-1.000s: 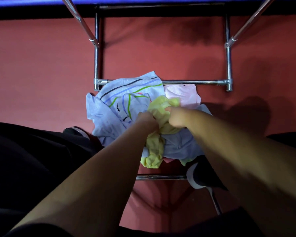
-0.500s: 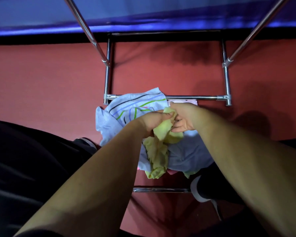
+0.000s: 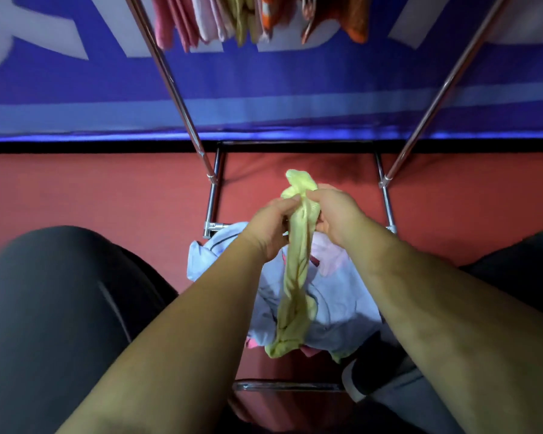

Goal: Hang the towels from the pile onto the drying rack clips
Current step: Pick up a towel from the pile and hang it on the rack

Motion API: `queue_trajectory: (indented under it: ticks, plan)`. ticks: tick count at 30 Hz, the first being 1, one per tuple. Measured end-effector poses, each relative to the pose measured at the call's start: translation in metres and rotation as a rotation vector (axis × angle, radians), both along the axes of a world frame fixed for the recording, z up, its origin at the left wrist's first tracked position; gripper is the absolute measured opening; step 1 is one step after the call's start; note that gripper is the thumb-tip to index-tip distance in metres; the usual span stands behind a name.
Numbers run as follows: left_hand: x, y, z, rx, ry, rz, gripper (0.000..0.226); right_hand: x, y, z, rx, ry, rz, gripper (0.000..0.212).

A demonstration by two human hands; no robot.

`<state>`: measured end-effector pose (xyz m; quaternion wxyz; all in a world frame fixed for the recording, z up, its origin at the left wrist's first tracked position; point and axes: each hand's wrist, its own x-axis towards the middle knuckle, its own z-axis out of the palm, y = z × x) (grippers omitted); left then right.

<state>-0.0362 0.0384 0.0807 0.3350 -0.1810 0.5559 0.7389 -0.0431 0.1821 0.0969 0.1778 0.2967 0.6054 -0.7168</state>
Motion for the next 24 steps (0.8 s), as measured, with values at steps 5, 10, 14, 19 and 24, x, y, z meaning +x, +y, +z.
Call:
queue_trajectory:
  ticks: [5,10,14,19,24]
  plan:
    - [-0.013,-0.008,0.063,-0.030,0.105,0.004,0.049,0.005,-0.011,0.063,-0.015,0.145,0.033,0.017]
    - [-0.021,-0.021,0.135,-0.180,0.369,-0.047,0.035,0.016,-0.005,0.122,0.069,0.282,0.078,0.014]
    - [-0.016,-0.022,0.177,-0.232,0.610,-0.065,0.013,0.026,0.005,0.156,0.294,0.367,0.152,0.013]
    - [-0.005,-0.016,0.219,-0.278,0.823,-0.116,0.014,0.033,0.022,0.186,0.341,0.433,0.233,0.053]
    - [-0.006,-0.007,0.265,-0.338,0.919,-0.137,0.022,0.044,0.031,0.217,0.499,0.458,0.382,0.022]
